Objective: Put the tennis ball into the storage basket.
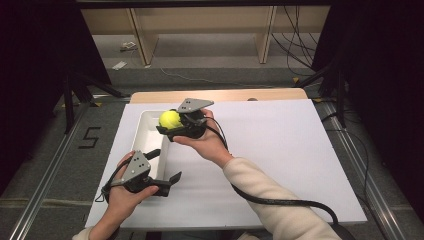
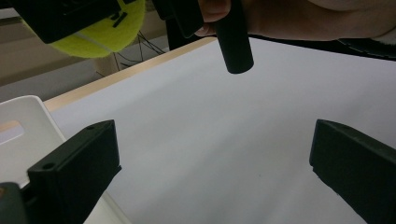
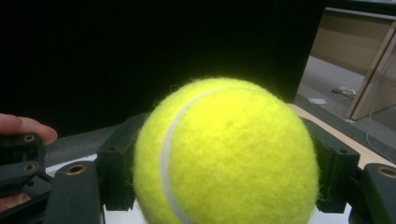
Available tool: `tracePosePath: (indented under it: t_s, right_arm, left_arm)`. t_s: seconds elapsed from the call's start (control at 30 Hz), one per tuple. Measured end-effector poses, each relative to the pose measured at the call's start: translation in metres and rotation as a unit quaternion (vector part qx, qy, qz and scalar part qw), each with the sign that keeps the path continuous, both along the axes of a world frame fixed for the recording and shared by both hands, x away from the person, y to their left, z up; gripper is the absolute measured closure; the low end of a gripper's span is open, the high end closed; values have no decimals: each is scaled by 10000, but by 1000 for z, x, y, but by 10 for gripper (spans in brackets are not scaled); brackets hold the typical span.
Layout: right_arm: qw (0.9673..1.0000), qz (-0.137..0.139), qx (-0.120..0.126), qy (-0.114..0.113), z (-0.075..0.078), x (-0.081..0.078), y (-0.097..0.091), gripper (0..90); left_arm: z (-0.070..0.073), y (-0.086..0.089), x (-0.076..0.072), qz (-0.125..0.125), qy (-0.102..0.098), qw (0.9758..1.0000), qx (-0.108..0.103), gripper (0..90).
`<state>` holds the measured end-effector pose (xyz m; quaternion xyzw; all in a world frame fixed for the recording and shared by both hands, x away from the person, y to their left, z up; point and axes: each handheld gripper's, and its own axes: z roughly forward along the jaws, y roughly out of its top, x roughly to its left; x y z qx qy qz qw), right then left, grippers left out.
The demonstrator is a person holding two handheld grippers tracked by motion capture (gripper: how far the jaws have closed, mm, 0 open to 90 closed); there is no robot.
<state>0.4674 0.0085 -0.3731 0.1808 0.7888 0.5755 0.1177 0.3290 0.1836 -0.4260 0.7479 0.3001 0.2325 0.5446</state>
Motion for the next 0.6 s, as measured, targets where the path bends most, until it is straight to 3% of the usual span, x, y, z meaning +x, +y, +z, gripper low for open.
tracePosePath:
  t_s: [0.6]
  right_arm:
    - [10000, 56, 10, -12, 0, 0, 10, 268]
  left_arm:
    - [0, 0, 0, -13, -15, 10000, 38, 12]
